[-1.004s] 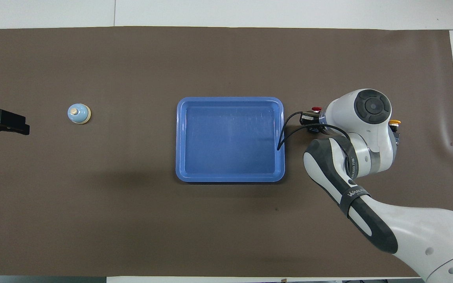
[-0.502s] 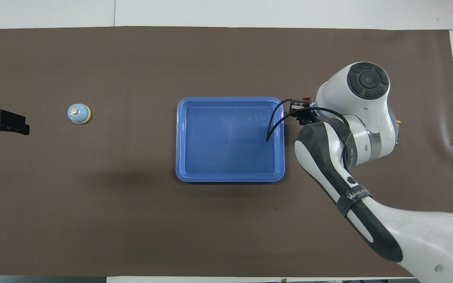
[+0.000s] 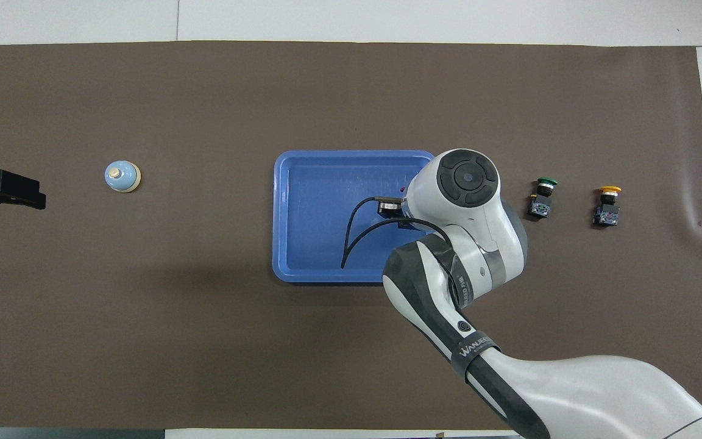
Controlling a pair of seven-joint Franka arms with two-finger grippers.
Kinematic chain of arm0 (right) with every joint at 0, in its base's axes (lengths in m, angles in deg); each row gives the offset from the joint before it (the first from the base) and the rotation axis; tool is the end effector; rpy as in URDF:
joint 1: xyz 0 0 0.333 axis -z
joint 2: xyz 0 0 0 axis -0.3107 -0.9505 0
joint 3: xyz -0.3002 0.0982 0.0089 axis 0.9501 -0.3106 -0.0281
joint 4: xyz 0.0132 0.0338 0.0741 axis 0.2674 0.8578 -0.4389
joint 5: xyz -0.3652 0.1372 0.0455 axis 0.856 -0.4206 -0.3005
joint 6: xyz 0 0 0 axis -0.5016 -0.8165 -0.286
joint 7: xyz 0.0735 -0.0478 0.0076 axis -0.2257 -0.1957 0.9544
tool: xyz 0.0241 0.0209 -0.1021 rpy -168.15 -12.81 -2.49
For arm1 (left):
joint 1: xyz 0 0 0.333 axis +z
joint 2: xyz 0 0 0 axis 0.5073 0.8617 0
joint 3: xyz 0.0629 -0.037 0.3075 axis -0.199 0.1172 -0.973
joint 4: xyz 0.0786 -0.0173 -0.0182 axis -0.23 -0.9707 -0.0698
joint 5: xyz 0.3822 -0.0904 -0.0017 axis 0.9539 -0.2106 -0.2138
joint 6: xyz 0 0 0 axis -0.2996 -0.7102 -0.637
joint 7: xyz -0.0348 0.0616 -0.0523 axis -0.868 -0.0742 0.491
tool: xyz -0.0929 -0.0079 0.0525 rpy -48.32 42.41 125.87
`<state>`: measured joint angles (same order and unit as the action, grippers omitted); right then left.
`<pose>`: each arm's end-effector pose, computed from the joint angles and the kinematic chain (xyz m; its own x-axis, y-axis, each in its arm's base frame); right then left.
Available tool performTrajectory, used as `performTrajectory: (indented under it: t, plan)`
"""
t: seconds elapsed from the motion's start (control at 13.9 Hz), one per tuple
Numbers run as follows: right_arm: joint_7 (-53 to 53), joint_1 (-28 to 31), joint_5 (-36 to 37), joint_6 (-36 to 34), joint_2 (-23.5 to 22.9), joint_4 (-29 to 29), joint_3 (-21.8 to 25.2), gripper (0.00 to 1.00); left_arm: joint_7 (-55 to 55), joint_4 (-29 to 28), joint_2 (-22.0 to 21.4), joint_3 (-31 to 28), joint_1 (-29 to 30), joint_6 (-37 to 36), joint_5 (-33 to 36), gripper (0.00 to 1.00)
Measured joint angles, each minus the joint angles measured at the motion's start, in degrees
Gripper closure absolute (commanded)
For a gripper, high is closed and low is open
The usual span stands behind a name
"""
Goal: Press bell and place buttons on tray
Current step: 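Carry the red button into the tray with the right gripper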
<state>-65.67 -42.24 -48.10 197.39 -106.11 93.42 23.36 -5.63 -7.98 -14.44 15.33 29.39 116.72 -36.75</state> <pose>0.5506 0.2786 0.3284 0.9851 -0.1719 -0.0061 -0.1719 -0.9828 -0.0668 0.5491 0.0113 0.5771 0.9983 -0.0158 -0.0567 -0.0156 -0.9999 0.0054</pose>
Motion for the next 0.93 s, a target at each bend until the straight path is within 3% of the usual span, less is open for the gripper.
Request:
performTrajectory:
  t: [0.22,0.36,0.5,0.57,0.72,0.93]
  plan:
    - [0.0,-0.1,0.0,5.2,-0.5,3.7,0.0,0.98,0.0,0.0,0.0,0.0,0.0,0.0,0.0,0.0]
    - [-0.1,-0.1,0.0,6.0,-0.5,4.7,0.0,0.62,0.0,0.0,0.0,0.0,0.0,0.0,0.0,0.0]
    - [-0.7,-0.1,0.0,6.4,-0.5,4.9,0.0,0.21,0.0,0.0,0.0,0.0,0.0,0.0,0.0,0.0]
    - [-0.9,-0.1,0.0,6.5,-0.5,4.9,0.0,0.06,0.0,0.0,0.0,0.0,0.0,0.0,0.0,0.0]
    - [-1.0,-0.2,0.0,6.5,-0.5,4.9,0.0,0.0,0.0,0.0,0.0,0.0,0.0,0.0,0.0,0.0]
    - [-2.8,-0.1,0.0,5.9,0.1,4.3,0.1,0.0,0.0,0.0,0.0,0.0,0.0,0.0,0.0,0.0]
